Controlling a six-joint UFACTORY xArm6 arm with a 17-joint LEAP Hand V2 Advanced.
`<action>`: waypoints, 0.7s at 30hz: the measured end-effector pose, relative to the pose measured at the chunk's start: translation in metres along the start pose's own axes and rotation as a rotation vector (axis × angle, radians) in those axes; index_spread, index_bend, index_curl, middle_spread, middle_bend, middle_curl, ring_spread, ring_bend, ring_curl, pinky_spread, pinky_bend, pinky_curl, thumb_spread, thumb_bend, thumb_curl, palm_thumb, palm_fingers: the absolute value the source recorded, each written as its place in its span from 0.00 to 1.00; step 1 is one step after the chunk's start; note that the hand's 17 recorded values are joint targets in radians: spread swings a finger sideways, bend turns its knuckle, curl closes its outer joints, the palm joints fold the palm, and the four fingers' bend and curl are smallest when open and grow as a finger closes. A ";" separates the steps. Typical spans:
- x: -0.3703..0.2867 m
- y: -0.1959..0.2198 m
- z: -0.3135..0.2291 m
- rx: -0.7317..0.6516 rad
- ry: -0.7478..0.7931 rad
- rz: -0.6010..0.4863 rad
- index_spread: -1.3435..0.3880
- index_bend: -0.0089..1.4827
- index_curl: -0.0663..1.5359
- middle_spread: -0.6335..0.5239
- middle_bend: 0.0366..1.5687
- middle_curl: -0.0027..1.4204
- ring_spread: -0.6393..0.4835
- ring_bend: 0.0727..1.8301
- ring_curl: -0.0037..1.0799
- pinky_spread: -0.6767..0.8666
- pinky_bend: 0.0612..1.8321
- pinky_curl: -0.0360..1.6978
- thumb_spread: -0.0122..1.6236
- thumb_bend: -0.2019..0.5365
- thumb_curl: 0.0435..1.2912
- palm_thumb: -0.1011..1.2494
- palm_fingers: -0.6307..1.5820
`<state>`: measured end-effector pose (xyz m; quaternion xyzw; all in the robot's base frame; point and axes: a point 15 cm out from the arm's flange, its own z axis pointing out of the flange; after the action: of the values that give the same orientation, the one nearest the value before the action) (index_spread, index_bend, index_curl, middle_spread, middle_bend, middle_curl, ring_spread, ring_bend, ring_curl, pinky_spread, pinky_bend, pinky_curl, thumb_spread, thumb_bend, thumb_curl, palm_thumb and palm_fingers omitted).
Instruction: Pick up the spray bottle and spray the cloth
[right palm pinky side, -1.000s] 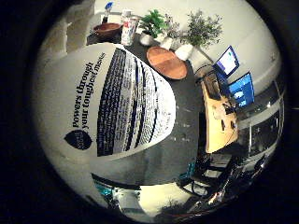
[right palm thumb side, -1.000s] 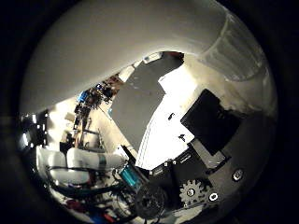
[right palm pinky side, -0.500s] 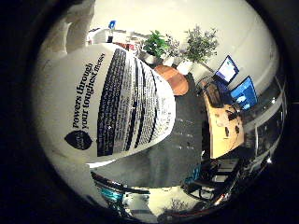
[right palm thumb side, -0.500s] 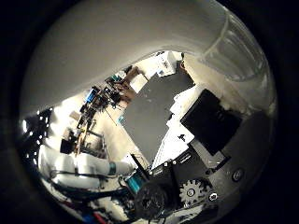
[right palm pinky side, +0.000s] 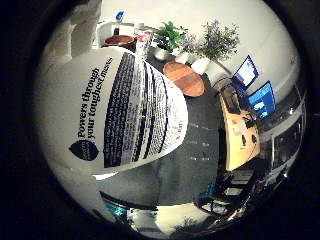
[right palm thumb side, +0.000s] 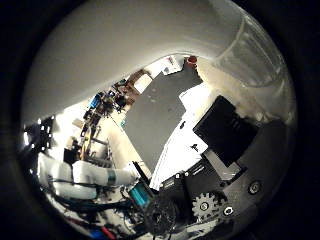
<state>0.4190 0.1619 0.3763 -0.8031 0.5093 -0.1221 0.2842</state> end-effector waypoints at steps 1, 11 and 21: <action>-0.001 0.000 0.000 0.000 -0.001 0.000 0.61 0.72 0.64 0.33 0.72 0.78 0.33 0.71 0.84 0.31 0.56 0.86 0.72 0.26 0.42 0.83 0.77; -0.028 -0.017 -0.006 0.050 -0.104 0.072 0.61 0.71 0.64 0.33 0.72 0.78 0.33 0.71 0.84 0.31 0.56 0.86 0.72 0.26 0.42 0.82 0.77; -0.063 -0.079 -0.029 0.155 -0.218 0.104 0.61 0.71 0.64 0.33 0.71 0.79 0.34 0.71 0.83 0.31 0.57 0.84 0.73 0.26 0.42 0.81 0.77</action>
<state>0.4353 0.2334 0.4513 -0.7598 0.5053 -0.0584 0.4049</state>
